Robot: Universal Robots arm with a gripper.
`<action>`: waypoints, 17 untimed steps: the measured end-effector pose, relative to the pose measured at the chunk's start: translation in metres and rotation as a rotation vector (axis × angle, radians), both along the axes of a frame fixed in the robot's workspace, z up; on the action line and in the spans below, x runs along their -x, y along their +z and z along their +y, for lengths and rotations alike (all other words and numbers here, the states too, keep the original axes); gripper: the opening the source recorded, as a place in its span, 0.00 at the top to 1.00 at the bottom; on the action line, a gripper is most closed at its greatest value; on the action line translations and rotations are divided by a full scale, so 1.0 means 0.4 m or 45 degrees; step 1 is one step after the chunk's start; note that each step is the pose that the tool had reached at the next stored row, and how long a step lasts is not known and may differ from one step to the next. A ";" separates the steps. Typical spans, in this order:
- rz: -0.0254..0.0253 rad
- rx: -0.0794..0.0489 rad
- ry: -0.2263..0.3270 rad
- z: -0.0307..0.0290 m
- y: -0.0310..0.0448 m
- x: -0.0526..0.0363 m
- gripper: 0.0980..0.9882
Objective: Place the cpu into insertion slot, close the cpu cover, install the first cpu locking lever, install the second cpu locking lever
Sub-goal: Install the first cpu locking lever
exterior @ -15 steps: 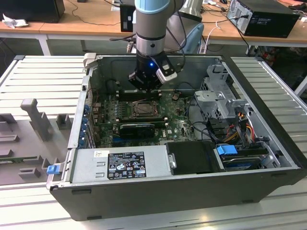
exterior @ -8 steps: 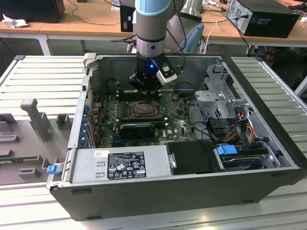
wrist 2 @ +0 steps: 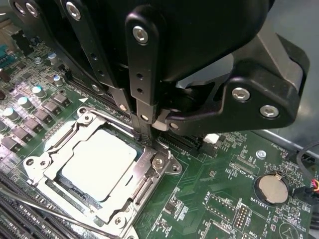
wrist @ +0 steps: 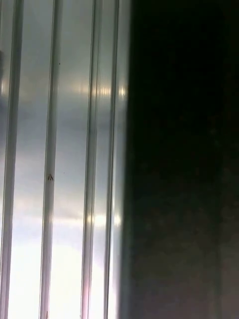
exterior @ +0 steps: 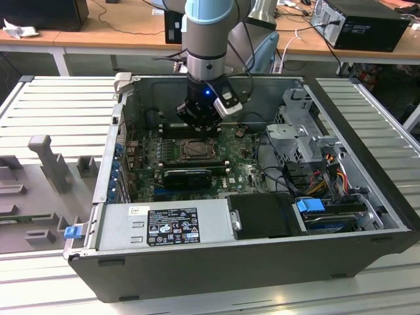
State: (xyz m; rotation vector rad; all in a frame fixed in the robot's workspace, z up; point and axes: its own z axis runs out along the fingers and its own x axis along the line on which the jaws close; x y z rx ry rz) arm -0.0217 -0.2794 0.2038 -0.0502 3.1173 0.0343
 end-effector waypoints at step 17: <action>0.0014 -0.010 0.000 -0.015 0.034 -0.004 0.99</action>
